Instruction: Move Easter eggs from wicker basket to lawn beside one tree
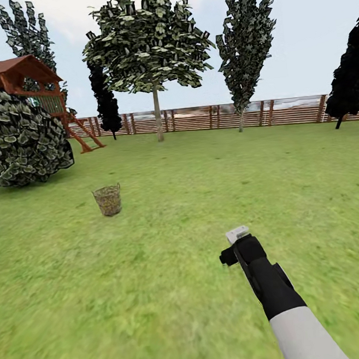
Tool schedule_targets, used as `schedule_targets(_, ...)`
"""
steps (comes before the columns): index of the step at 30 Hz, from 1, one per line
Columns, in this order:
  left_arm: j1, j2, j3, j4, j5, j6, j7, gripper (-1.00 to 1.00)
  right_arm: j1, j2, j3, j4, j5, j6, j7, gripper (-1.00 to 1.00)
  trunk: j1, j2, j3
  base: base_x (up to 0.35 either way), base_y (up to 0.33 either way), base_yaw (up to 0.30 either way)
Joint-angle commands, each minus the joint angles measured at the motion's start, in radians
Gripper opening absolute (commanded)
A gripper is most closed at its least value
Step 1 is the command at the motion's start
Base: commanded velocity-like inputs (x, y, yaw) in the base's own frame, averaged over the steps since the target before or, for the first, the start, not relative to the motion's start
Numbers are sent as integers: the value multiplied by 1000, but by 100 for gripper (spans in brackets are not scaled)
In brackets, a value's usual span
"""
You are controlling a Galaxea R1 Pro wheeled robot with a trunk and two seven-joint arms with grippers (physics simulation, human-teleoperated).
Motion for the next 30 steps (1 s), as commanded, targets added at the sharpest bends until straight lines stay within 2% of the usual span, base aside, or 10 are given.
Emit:
schedule_targets(1, -7, 1, -2, -3, 10, 20, 1, 100, -6, 0, 0, 4, 11, 4, 9, 100, 1, -1, -1, 335, -126, 0)
schedule_targets(4, -54, 4, -1, -3, 12, 68, 2, 100, -17, -2, 0, 17, 12, 4, 9, 100, 1, -1, -1, 335, -126, 0)
schedule_targets(8, -90, 4, 5, -3, 15, 82, 2, 100, -22, -5, -5, 18, 12, 4, 14, 100, 1, -1, -1, 335, -126, 0)
schedule_targets(15, -102, 3, 10, 3, 17, 33, 5, 100, -23, -10, -14, 26, 8, 2, 19, 100, 1, -1, -1, 335, -126, 0)
schedule_targets(18, -103, 5, 11, 8, 18, 17, 12, 100, -23, -23, -20, 30, 6, 1, 30, 100, 1, -1, -1, 335, -126, 0)
schedule_targets(23, -104, 8, 12, 10, 19, 6, 19, 100, -23, -53, -26, 33, 4, 3, 97, 100, 1, -1, -1, 335, -126, 0)
schedule_targets(30, -104, 9, 13, 12, 19, 4, 20, 100, -21, -58, -56, 35, 3, 4, 135, 100, 1, -1, -1, 335, -112, 96)
